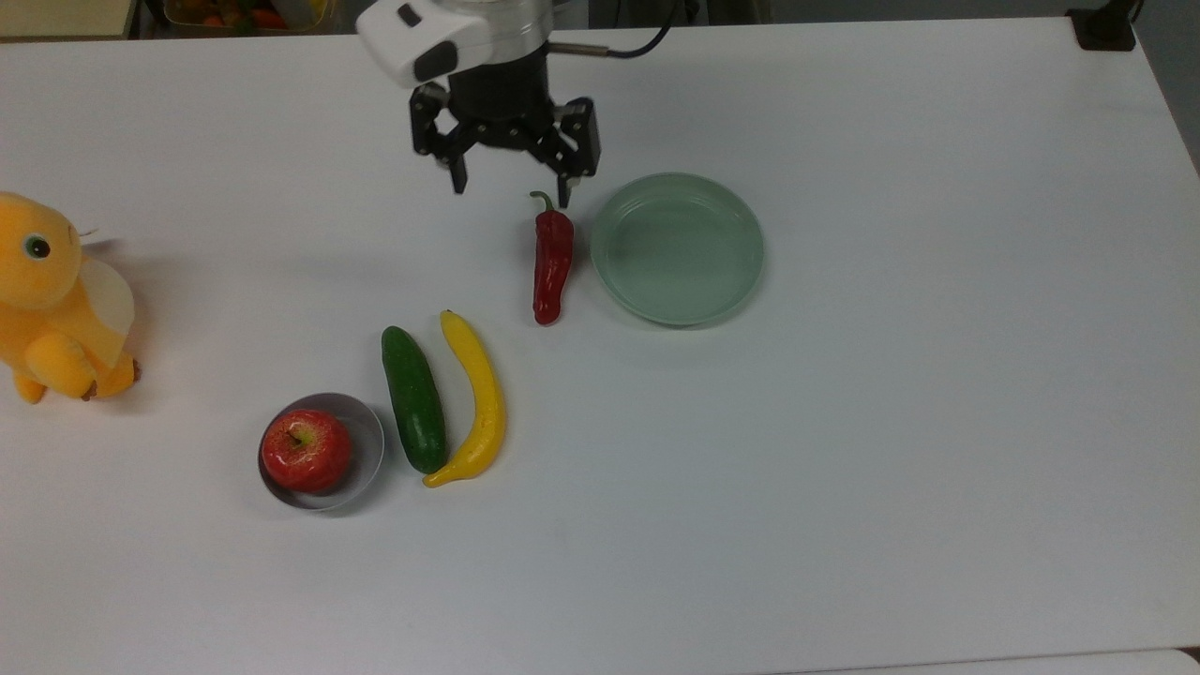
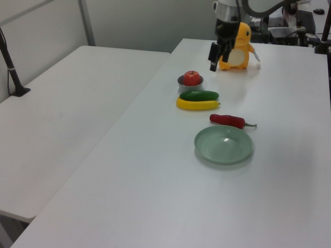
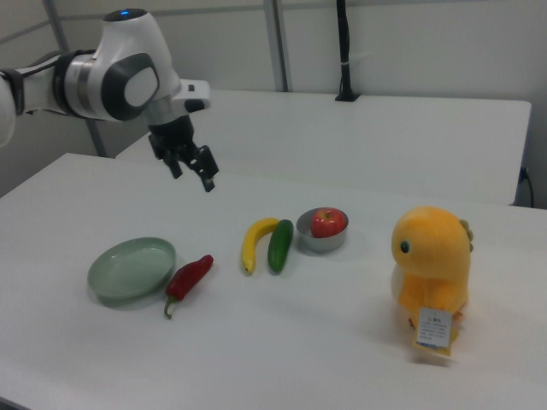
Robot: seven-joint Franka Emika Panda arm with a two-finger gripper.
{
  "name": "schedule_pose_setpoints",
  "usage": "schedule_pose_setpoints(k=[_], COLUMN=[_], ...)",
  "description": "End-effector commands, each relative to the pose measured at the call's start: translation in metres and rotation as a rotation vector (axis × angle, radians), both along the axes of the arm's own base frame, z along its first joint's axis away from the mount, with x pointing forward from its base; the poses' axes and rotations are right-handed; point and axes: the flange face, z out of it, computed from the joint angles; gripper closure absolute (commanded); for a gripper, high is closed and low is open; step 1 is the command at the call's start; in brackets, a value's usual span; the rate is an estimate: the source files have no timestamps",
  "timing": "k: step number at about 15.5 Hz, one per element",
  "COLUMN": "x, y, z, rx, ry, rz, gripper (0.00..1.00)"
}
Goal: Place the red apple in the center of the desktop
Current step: 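Move the open gripper over the red apple in the grey bowl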
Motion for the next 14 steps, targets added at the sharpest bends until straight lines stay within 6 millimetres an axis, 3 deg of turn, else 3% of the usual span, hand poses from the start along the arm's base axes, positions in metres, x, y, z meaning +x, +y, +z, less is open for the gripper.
schedule_pose_setpoints(k=[1,7,9,14], x=[0.034,0.073,0.086,0.109], y=[-0.030,-0.072,-0.091,-0.115], z=[-0.001,-0.011,-0.025,-0.058], rx=[-0.001,0.000,-0.024,-0.074], ry=[-0.089,-0.133,-0.177,-0.288], rz=[-0.072,-0.168,-0.191,-0.202], gripper=[0.00,0.00,0.00,0.00])
